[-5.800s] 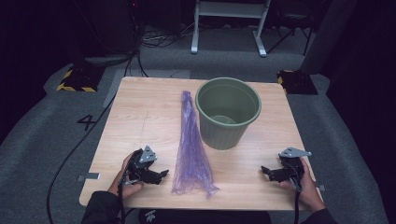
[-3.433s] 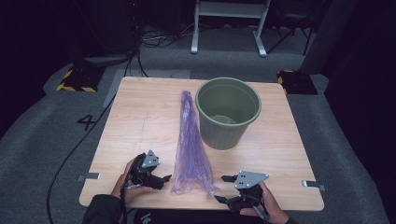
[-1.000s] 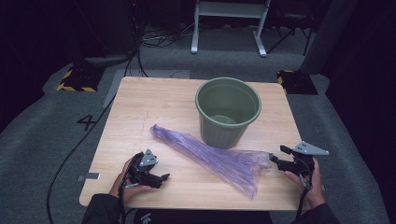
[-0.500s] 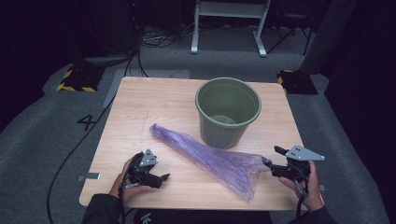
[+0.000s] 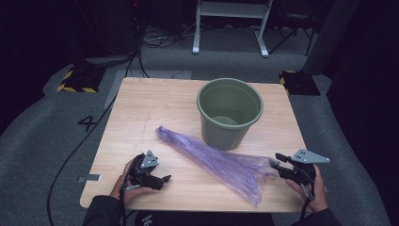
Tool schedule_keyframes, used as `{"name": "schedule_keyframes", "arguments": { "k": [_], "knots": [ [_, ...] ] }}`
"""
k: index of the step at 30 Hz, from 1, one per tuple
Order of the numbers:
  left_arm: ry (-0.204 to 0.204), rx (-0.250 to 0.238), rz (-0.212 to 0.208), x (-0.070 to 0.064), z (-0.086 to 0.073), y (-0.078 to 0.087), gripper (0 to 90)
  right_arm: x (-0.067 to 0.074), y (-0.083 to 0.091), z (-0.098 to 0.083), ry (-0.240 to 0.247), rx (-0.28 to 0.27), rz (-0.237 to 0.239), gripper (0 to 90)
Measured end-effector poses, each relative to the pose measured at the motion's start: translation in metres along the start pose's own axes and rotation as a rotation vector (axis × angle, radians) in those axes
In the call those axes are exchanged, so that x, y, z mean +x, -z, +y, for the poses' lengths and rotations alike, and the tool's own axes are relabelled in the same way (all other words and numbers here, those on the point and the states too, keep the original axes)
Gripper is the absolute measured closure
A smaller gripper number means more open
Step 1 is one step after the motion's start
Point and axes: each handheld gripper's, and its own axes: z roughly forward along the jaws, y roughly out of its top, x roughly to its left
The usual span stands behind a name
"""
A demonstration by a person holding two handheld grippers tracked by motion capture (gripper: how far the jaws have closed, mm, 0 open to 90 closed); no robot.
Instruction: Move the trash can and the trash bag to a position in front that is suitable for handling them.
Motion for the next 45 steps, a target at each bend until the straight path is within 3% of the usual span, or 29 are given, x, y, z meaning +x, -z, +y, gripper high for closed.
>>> {"name": "schedule_keyframes", "arguments": {
  "k": [3, 4, 6, 9, 13, 16, 19, 20, 24, 25, 26, 28, 29, 33, 34, 37, 41, 45],
  "knots": [
    [-0.001, 0.000, 0.000, 0.000, 0.000, 0.000, 12.2, 0.000, -0.004, -0.003, 0.011, 0.015, 0.020, 67.1],
    [0.000, 0.000, 0.000, 0.000, 0.000, 0.000, 12.2, -0.003, -0.010, -0.006, 0.026, 0.048, 0.040, 74.9],
    [-0.001, 0.000, 0.000, 0.000, 0.000, 0.000, 12.2, -0.005, -0.013, -0.009, 0.030, 0.065, 0.052, 78.5],
    [0.000, 0.000, 0.000, 0.000, 0.000, 0.000, 12.2, -0.010, -0.020, -0.013, 0.043, 0.088, 0.029, 83.1],
    [-0.001, -0.001, -0.002, 0.000, 0.000, 0.000, 12.1, -0.022, -0.031, -0.015, 0.021, 0.102, 0.010, 86.7],
    [-0.002, -0.001, -0.003, 0.001, 0.000, 0.000, 12.1, -0.032, -0.039, -0.014, 0.030, 0.117, -0.034, 88.9],
    [-0.003, -0.002, -0.004, 0.001, 0.000, 0.000, 12.1, -0.042, -0.040, -0.013, 0.006, 0.101, -0.045, 90.0],
    [-0.004, -0.002, -0.005, 0.001, 0.000, 0.000, 12.1, -0.052, -0.040, -0.012, -0.017, 0.088, -0.069, 90.0],
    [-0.003, -0.003, -0.003, 0.002, 0.000, 0.000, 12.2, -0.060, -0.037, -0.012, -0.039, 0.074, -0.089, 89.6],
    [-0.002, -0.003, -0.003, 0.002, 0.000, 0.000, 12.2, -0.063, -0.033, -0.011, -0.046, 0.063, -0.110, 81.1],
    [-0.002, -0.003, -0.002, 0.002, 0.000, 0.000, 12.2, -0.066, -0.029, -0.010, -0.072, 0.049, -0.147, 63.2],
    [-0.002, -0.003, -0.002, 0.002, 0.000, 0.000, 12.2, -0.068, -0.026, -0.009, -0.093, 0.049, -0.151, 57.8],
    [-0.001, -0.002, -0.001, 0.002, 0.000, 0.000, 12.2, -0.069, -0.019, -0.006, -0.102, 0.062, -0.136, 44.4],
    [0.000, -0.003, -0.001, 0.002, 0.000, 0.000, 12.1, -0.066, -0.008, -0.003, -0.099, 0.090, -0.118, 38.0],
    [0.000, -0.003, -0.001, 0.002, 0.000, 0.000, 12.2, -0.063, 0.002, -0.003, -0.092, 0.109, -0.133, 31.8],
    [0.000, -0.003, -0.001, 0.002, 0.000, 0.000, 12.2, -0.063, 0.010, -0.004, -0.088, 0.111, -0.156, 28.0],
    [0.000, -0.003, -0.001, 0.002, 0.000, 0.000, 12.1, -0.069, 0.024, -0.011, -0.108, 0.086, -0.159, 25.3],
    [0.000, -0.002, -0.001, 0.002, 0.000, 0.000, 12.1, -0.064, 0.033, -0.010, -0.103, 0.049, -0.134, 23.3]
  ]
}}
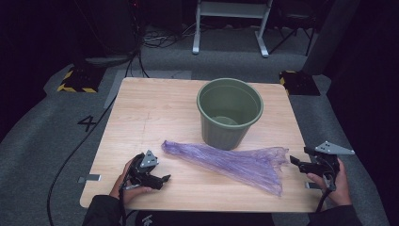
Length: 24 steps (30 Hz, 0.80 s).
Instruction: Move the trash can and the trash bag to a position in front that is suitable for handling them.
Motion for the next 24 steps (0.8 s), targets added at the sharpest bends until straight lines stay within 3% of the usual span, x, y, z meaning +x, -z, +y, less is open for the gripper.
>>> {"name": "schedule_keyframes", "arguments": {
  "k": [2, 7, 8, 9, 12, 13, 14, 15, 18, 19, 24],
  "knots": [
    [0.000, 0.000, 0.000, 0.000, 0.000, 0.000, 12.1, 0.003, 0.003, 0.001, 0.007, -0.012, 0.011, 23.1],
    [0.000, 0.000, 0.000, 0.000, 0.000, 0.000, 12.1, 0.032, 0.023, 0.015, 0.047, -0.103, 0.108, 23.6],
    [0.000, 0.000, 0.000, 0.000, 0.000, 0.000, 12.1, 0.032, 0.023, 0.015, 0.047, -0.103, 0.108, 23.6],
    [0.000, 0.000, 0.000, 0.000, 0.000, 0.000, 12.1, 0.045, 0.027, 0.020, 0.066, -0.123, 0.134, 23.8],
    [0.000, 0.000, 0.000, 0.000, 0.000, 0.000, 12.1, 0.067, 0.025, 0.022, 0.100, -0.124, 0.174, 23.7],
    [0.000, 0.000, 0.000, 0.000, 0.000, 0.000, 12.1, 0.077, 0.022, 0.021, 0.117, -0.112, 0.196, 23.7],
    [0.000, 0.000, 0.000, 0.000, 0.000, 0.000, 12.1, 0.077, 0.022, 0.021, 0.117, -0.112, 0.196, 23.7],
    [0.000, 0.000, 0.000, 0.000, 0.000, 0.000, 12.1, 0.094, 0.014, 0.019, 0.168, -0.079, 0.215, 23.9],
    [0.000, 0.000, 0.000, 0.000, 0.000, 0.000, 12.1, 0.106, 0.006, 0.015, 0.199, -0.054, 0.248, 24.5],
    [0.000, 0.000, 0.000, 0.000, 0.000, 0.000, 12.1, 0.117, -0.004, 0.011, 0.251, -0.010, 0.266, 24.5],
    [0.000, 0.000, -0.001, 0.000, 0.000, 0.000, 12.1, 0.121, -0.021, 0.002, 0.284, 0.049, 0.271, 31.3]
  ]
}}
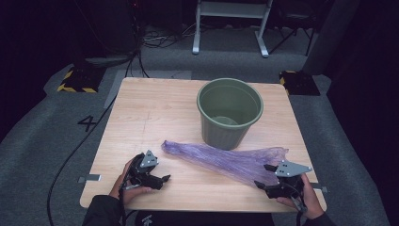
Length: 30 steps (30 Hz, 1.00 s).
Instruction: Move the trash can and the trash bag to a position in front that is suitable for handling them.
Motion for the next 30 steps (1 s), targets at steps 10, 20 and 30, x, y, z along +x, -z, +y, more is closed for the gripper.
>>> {"name": "schedule_keyframes", "arguments": {
  "k": [10, 20, 30],
  "knots": [
    [-0.002, 0.000, 0.000, 0.004, -0.002, 0.002, 12.1, -0.018, -0.017, -0.018, 0.035, 0.074, -0.057, 62.6],
    [0.002, 0.000, 0.003, 0.005, -0.002, 0.002, 12.0, -0.047, -0.025, -0.025, 0.034, 0.116, -0.290, 67.1],
    [0.008, 0.001, 0.007, 0.004, -0.002, 0.002, 11.8, -0.080, -0.038, -0.019, -0.045, 0.118, -0.393, 64.9]
  ]
}}
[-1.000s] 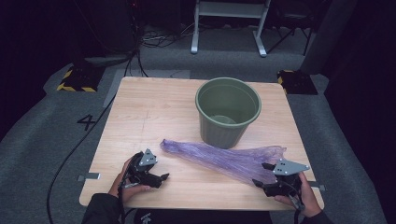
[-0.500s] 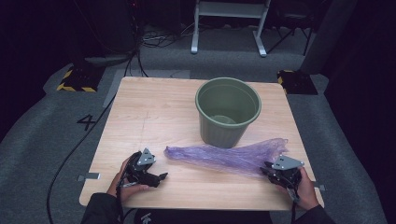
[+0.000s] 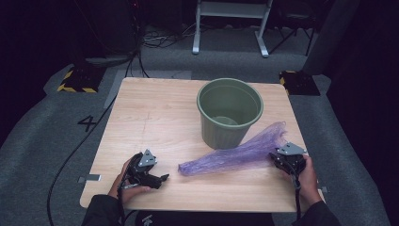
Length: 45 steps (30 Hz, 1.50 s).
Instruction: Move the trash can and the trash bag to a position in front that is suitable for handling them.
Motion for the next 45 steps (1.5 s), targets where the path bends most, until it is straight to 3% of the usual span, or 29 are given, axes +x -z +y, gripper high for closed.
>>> {"name": "schedule_keyframes", "arguments": {
  "k": [7, 9, 13, 15, 16, 17, 20, 21, 24, 25, 28, 29, 30, 31, 32, 33, 34, 36, 39, 41, 43, 45],
  "knots": [
    [0.001, 0.000, 0.001, 0.000, 0.000, 0.000, 11.7, -0.014, -0.017, 0.008, -0.040, 0.008, -0.036, 64.0],
    [0.001, 0.001, 0.001, 0.000, 0.000, 0.000, 11.7, -0.023, -0.022, 0.013, -0.045, -0.019, -0.066, 63.9],
    [0.000, 0.002, 0.002, 0.000, 0.000, 0.000, 11.7, -0.030, -0.031, 0.020, -0.094, -0.048, -0.061, 60.7],
    [0.001, 0.001, 0.002, 0.000, 0.000, 0.000, 11.7, -0.030, -0.032, 0.022, -0.118, -0.054, -0.040, 50.7],
    [0.001, 0.001, 0.002, 0.000, 0.000, 0.000, 11.7, -0.030, -0.032, 0.022, -0.118, -0.054, -0.040, 50.7],
    [0.000, 0.002, 0.002, 0.000, 0.000, 0.000, 11.7, -0.028, -0.030, 0.024, -0.139, -0.055, -0.015, 44.7],
    [0.000, 0.002, 0.002, 0.000, 0.000, 0.000, 11.7, -0.024, -0.022, 0.028, -0.137, -0.069, 0.013, 39.4],
    [0.000, 0.002, 0.002, 0.000, 0.000, 0.000, 11.7, -0.019, -0.013, 0.031, -0.140, -0.105, 0.048, 36.7],
    [0.001, 0.002, 0.002, 0.000, 0.000, 0.000, 11.7, -0.012, -0.004, 0.034, -0.158, -0.137, 0.083, 31.0],
    [0.001, 0.002, 0.002, 0.000, 0.000, 0.000, 11.7, -0.006, 0.001, 0.036, -0.182, -0.166, 0.131, 29.8],
    [0.001, 0.002, 0.003, 0.000, 0.000, 0.000, 11.7, 0.002, 0.005, 0.038, -0.178, -0.187, 0.153, 28.3],
    [0.001, 0.002, 0.002, 0.000, 0.000, 0.000, 11.7, 0.014, 0.009, 0.042, -0.147, -0.183, 0.169, 27.3],
    [0.001, 0.002, 0.002, 0.000, 0.000, 0.000, 11.7, 0.014, 0.009, 0.042, -0.147, -0.183, 0.169, 27.3],
    [0.001, 0.002, 0.002, 0.000, 0.000, 0.000, 11.7, 0.022, 0.013, 0.047, -0.107, -0.182, 0.132, 26.7],
    [0.001, 0.002, 0.002, 0.000, 0.000, 0.000, 11.7, 0.022, 0.013, 0.047, -0.107, -0.182, 0.132, 26.7],
    [0.001, 0.002, 0.002, 0.000, 0.000, 0.000, 11.7, 0.023, 0.017, 0.050, -0.071, -0.189, 0.101, 26.9],
    [0.001, 0.002, 0.002, 0.000, 0.000, 0.000, 11.7, 0.023, 0.017, 0.050, -0.071, -0.189, 0.101, 26.9],
    [0.001, 0.002, 0.002, 0.000, 0.000, 0.000, 11.7, 0.016, 0.015, 0.050, -0.072, -0.139, 0.073, 27.0],
    [0.001, 0.002, 0.002, 0.000, 0.000, 0.000, 11.7, 0.008, 0.015, 0.045, -0.115, -0.124, 0.100, 27.2],
    [0.002, 0.002, 0.003, 0.000, 0.000, 0.000, 11.7, 0.003, 0.019, 0.043, -0.142, -0.140, 0.113, 26.6],
    [0.000, 0.000, 0.005, 0.000, 0.000, 0.000, 11.6, 0.006, 0.033, 0.044, -0.161, -0.196, 0.166, 26.5],
    [0.001, 0.000, 0.005, -0.001, 0.000, 0.000, 11.6, 0.008, 0.036, 0.046, -0.156, -0.204, 0.172, 26.5]
  ]
}}
